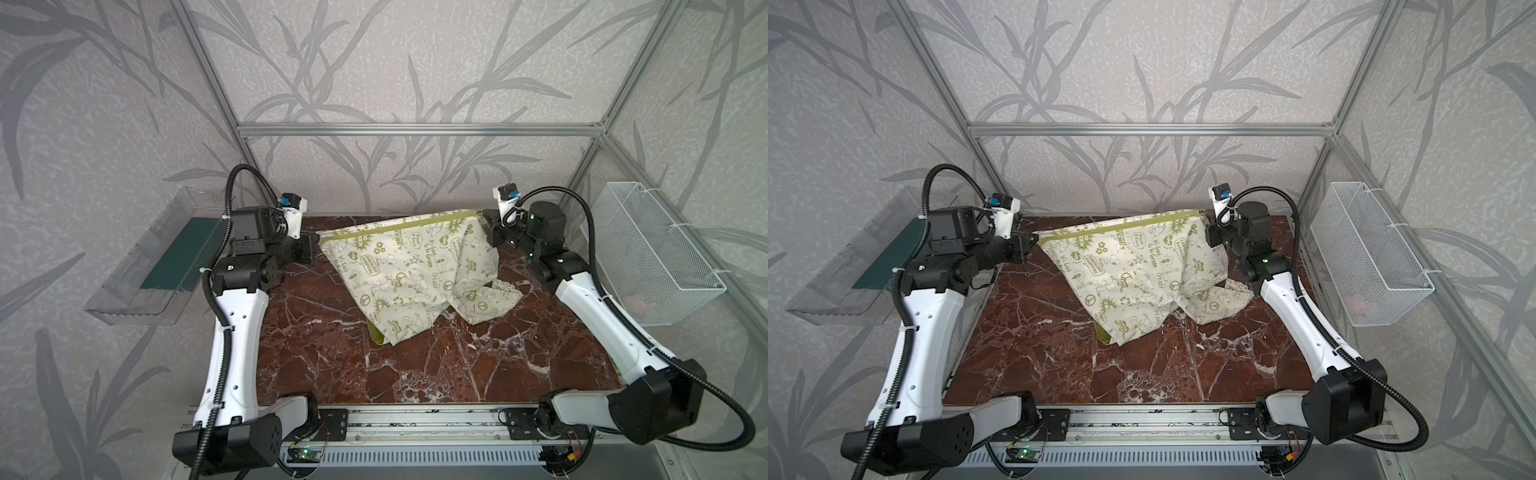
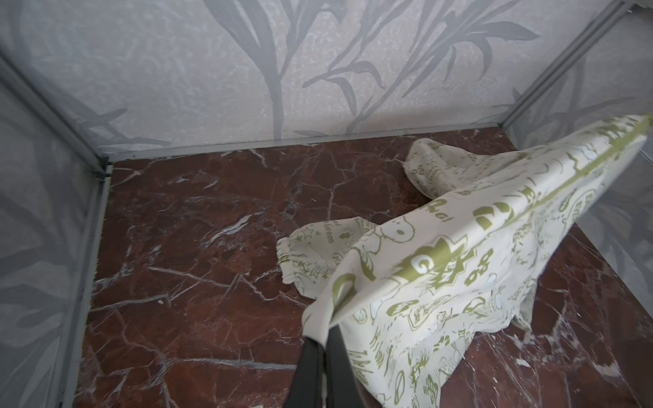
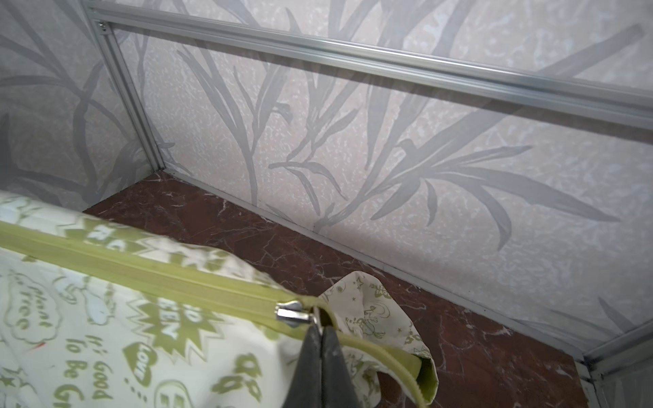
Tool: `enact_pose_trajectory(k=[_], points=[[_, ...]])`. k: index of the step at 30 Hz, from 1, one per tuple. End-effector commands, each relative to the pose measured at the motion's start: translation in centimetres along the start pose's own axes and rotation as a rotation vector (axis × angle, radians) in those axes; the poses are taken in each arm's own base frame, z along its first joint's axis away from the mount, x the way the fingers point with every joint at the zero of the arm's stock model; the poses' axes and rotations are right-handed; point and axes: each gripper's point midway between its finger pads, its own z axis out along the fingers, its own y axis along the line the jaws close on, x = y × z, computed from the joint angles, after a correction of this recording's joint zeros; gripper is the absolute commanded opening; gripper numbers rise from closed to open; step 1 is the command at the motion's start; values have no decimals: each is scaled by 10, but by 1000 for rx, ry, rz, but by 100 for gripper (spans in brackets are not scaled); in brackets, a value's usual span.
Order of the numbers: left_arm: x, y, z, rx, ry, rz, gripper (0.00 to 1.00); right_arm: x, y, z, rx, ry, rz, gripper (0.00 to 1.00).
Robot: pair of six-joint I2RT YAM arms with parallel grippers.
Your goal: Zip up the jacket
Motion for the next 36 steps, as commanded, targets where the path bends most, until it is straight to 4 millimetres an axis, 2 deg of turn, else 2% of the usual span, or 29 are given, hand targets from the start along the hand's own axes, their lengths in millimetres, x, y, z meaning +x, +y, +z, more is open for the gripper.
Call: enact_pose_trajectory(k=[1, 5, 10, 13, 15, 18, 21, 23, 25, 28, 29, 32, 36], points=[[-18, 41, -14, -194, -65, -10, 0, -11, -63, -16, 258, -14, 46, 0], [-9, 49, -8, -222, -39, 3, 0, -1, -74, -22, 274, 4, 87, 0], [0, 42, 7, -151, -44, -36, 0, 7, -77, -17, 272, 22, 103, 0], [0, 32, 22, -59, -57, -76, 0, 4, -76, -10, 250, 20, 117, 0], [-4, 24, 34, 14, -80, -96, 0, -1, -73, -4, 224, 11, 130, 0], [-14, 25, 48, 45, -101, -93, 0, -17, -70, 3, 191, -30, 126, 0], [-35, 29, 48, 32, -158, -57, 0, -31, -75, -5, 223, -69, 104, 0], [-38, 31, 46, 25, -162, -55, 0, -24, -80, -17, 266, -38, 99, 0], [-21, 32, 51, 25, -94, -75, 0, 7, -84, -31, 324, 51, 108, 0], [34, 31, 64, 45, 38, -103, 0, 78, -83, -62, 411, 195, 211, 0], [53, 28, 70, 65, 59, -120, 0, 103, -76, -71, 406, 234, 250, 0], [96, 19, 82, 106, 91, -157, 0, 168, -53, -96, 376, 337, 384, 0], [145, -3, 95, 142, 238, -112, 0, 237, -38, -122, 420, 453, 522, 0]])
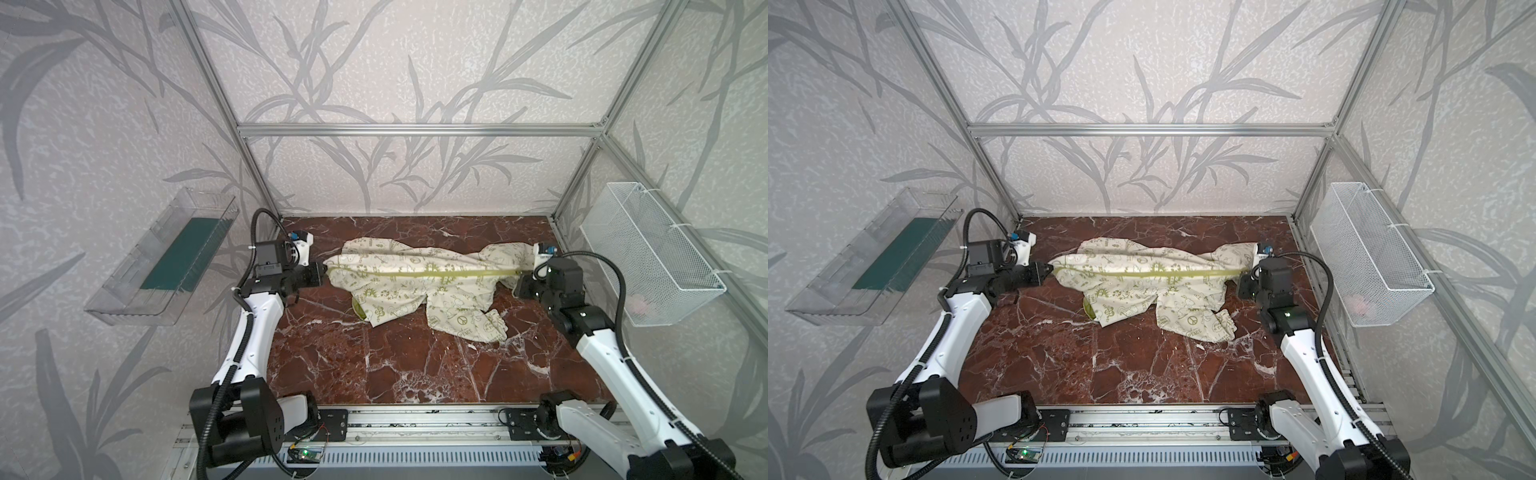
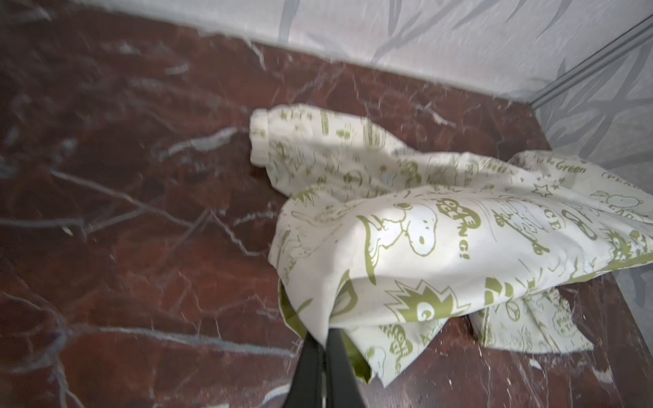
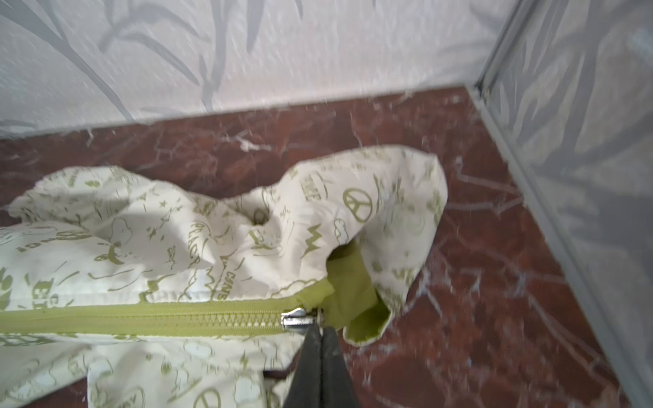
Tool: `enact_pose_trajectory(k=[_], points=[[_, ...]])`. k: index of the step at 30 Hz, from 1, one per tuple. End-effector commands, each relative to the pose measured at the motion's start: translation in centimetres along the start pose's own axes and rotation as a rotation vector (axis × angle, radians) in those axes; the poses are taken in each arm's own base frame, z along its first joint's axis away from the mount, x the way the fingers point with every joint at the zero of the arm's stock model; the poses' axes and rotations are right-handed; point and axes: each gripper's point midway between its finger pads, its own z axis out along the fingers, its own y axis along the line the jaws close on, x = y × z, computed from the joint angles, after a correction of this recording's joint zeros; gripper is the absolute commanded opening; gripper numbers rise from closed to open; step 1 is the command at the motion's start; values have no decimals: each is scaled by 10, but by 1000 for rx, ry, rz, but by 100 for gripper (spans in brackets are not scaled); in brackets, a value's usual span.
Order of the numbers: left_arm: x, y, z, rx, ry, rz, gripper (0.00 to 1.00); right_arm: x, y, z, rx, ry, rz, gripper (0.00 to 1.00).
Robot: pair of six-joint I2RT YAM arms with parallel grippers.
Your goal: Zip up the jacket
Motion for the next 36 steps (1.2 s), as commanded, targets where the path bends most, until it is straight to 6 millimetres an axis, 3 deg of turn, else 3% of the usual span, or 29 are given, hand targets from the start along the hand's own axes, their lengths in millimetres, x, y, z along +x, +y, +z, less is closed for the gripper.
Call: enact_pose_trajectory(k=[1, 4, 7, 16, 17, 18, 19, 20, 21, 22, 23, 26, 31, 33, 36], points=[[18, -15, 11, 16, 74, 100, 0, 52, -23, 0, 92, 114, 146, 0], [50, -22, 30, 41, 217, 148, 0, 78, -31, 6, 125, 163, 183, 0], [68, -12, 43, 29, 314, 131, 0, 90, -41, 12, 182, 183, 180, 0], [78, 16, 53, -59, 465, 153, 0, 92, -61, 24, 307, 229, 135, 0], [77, 18, 53, -61, 459, 144, 0, 90, -62, 24, 308, 228, 128, 6], [74, 18, 52, -64, 448, 137, 9, 88, -61, 23, 305, 222, 112, 15], [72, 17, 51, -64, 438, 134, 32, 85, -62, 20, 312, 214, 107, 28], [69, 17, 50, -69, 425, 130, 53, 80, -64, 17, 320, 202, 99, 49], [65, 17, 48, -83, 409, 126, 65, 77, -65, 14, 324, 191, 85, 69], [60, 17, 46, -95, 388, 128, 93, 71, -65, 10, 326, 172, 69, 94], [54, 18, 43, -111, 364, 133, 99, 66, -67, 6, 336, 155, 61, 99], [27, 20, 28, -180, 237, 158, 99, 46, -67, -7, 332, 77, 21, 99], [-29, 20, -2, -282, -204, 199, 99, 16, -44, -11, 190, -110, -117, 99], [-42, 27, -16, -335, -386, 164, 99, 9, -40, -8, 166, -194, -130, 99], [-44, 33, -24, -370, -528, 177, 99, -2, -35, -4, 137, -303, -122, 99]])
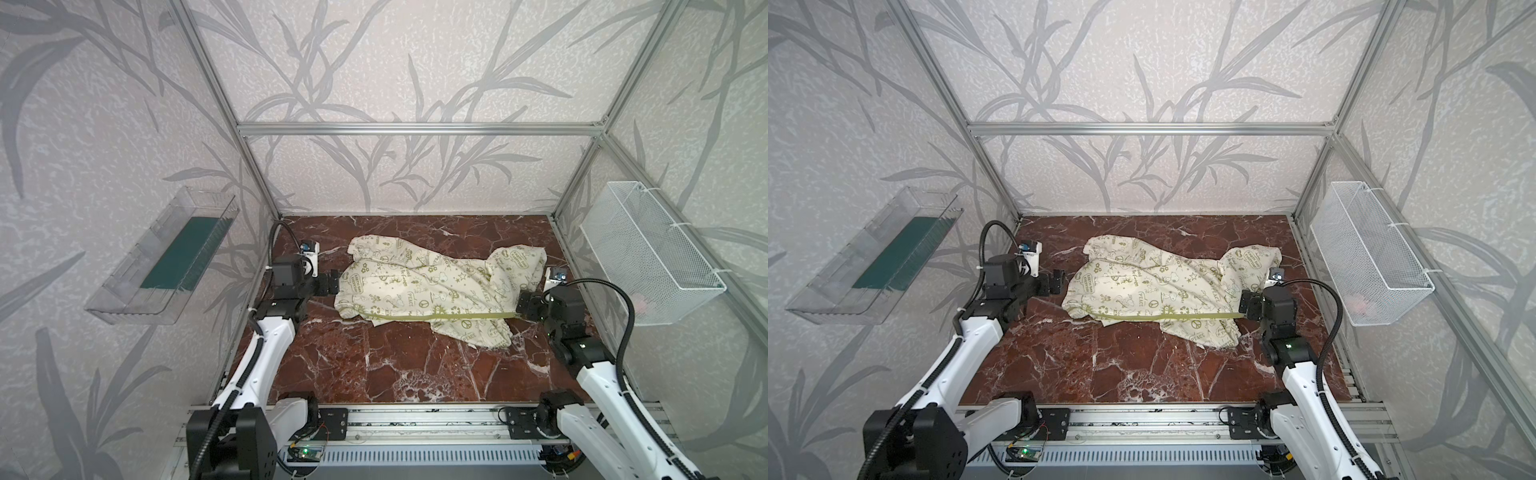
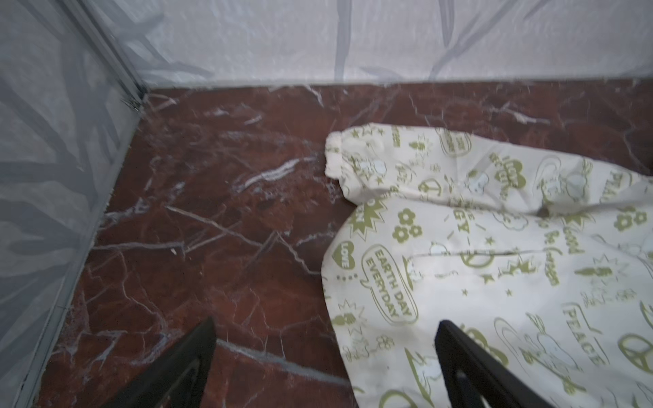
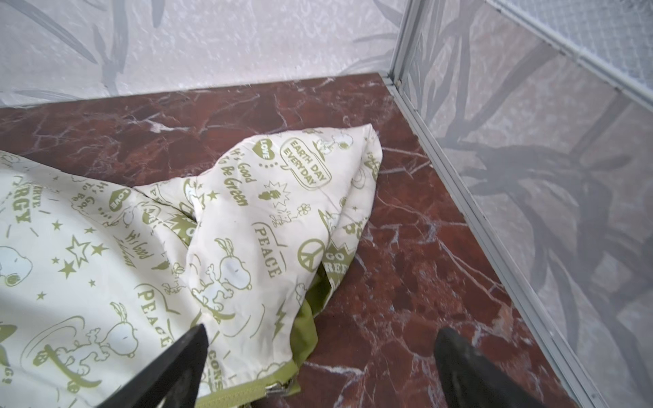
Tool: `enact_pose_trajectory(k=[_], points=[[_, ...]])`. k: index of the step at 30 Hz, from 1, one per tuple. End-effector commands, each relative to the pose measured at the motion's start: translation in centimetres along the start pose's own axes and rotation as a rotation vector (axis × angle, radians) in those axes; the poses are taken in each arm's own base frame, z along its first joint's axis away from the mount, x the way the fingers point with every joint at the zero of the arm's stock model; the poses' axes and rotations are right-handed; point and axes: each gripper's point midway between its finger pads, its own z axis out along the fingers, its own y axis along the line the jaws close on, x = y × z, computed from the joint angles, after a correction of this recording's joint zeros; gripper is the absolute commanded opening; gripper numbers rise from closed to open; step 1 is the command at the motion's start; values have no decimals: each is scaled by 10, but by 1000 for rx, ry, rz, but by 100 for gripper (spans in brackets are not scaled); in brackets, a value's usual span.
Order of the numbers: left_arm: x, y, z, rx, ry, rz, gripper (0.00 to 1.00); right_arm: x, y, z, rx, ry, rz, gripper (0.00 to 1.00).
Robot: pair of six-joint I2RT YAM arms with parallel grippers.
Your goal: Zip up the jacket
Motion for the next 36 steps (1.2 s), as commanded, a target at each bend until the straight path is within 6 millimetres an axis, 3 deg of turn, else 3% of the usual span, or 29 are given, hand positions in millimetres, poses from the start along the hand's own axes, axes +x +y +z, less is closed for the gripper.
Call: enact_pose_trajectory(k=[1, 5, 9, 15, 17, 27, 36], points=[[-29, 20, 1, -104, -238, -27, 99, -27, 9, 7, -40, -179, -18, 99], [-15, 23, 9, -117, -278, -27, 99, -29, 7, 24, 0, -246, -35, 99], [-3, 27, 14, -137, -273, -37, 99, -27, 18, 42, -29, -250, -103, 99], [11, 35, 27, -174, -251, -34, 99, -12, 31, 74, -65, -214, -95, 99], [16, 36, 31, -174, -240, -38, 99, -13, 38, 78, -94, -232, -109, 99], [47, 41, 63, -183, -221, -60, 99, 19, 55, 96, -181, -233, -157, 99], [59, 46, 81, -199, -174, -60, 99, 19, 62, 118, -182, -113, -174, 99]])
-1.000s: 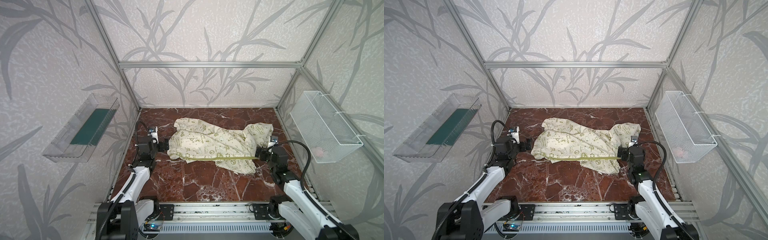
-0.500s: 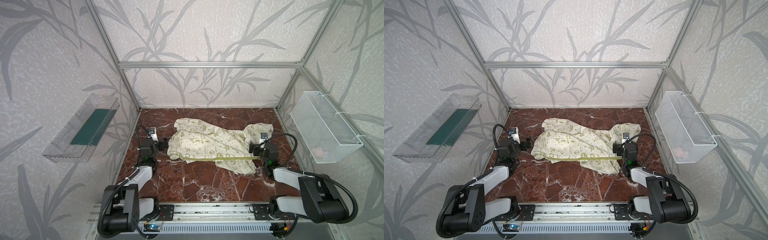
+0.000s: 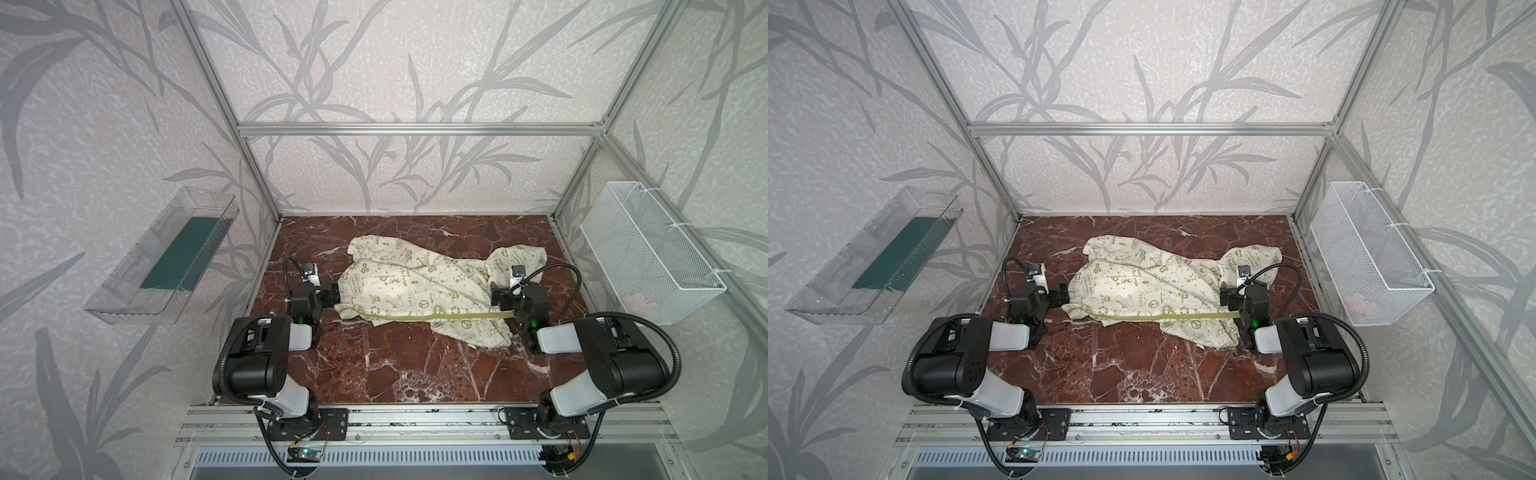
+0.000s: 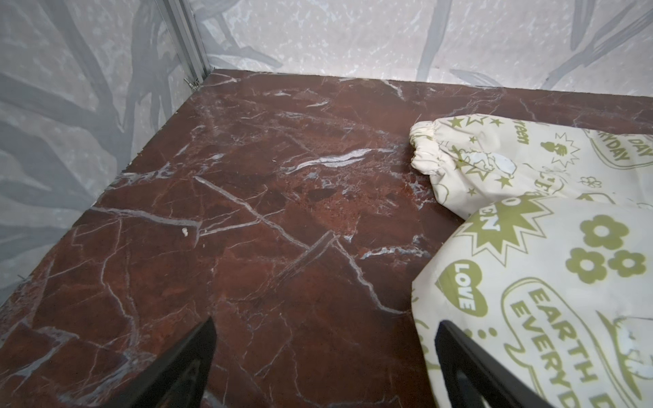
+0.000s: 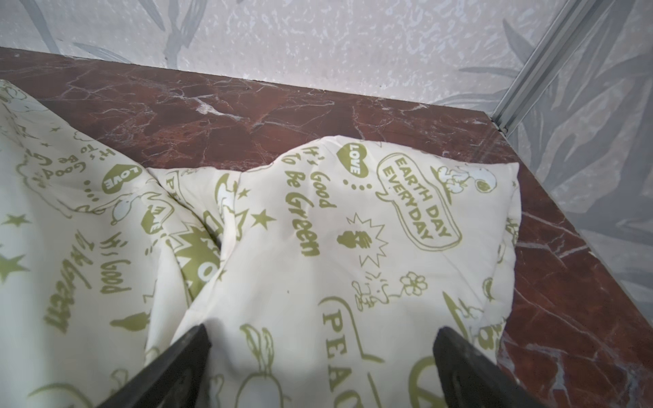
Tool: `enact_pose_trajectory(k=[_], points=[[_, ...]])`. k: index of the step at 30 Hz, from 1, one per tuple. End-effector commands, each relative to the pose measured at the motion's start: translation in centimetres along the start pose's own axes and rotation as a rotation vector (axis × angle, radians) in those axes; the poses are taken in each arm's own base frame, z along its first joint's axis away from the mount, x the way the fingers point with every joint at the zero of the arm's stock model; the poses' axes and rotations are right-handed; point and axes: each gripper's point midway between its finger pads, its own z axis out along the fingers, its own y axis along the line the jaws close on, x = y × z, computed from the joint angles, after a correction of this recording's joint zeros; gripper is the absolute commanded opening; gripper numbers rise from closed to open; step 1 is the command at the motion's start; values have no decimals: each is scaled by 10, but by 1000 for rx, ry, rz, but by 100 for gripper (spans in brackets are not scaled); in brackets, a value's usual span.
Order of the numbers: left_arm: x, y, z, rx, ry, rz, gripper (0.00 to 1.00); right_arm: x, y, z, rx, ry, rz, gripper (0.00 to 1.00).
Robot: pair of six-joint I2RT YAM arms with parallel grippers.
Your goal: Zip up the jacket
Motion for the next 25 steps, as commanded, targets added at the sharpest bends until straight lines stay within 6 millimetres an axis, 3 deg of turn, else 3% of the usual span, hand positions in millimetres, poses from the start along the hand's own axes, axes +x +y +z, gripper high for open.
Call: enact_pose_trajectory(k=[1, 25], points=[[-21, 3, 3, -14, -78, -3, 99, -11, 0, 4, -3, 4, -4, 99], [-21, -3, 1, 1, -78, 20, 99, -11, 3, 6, -23, 6, -9, 99]])
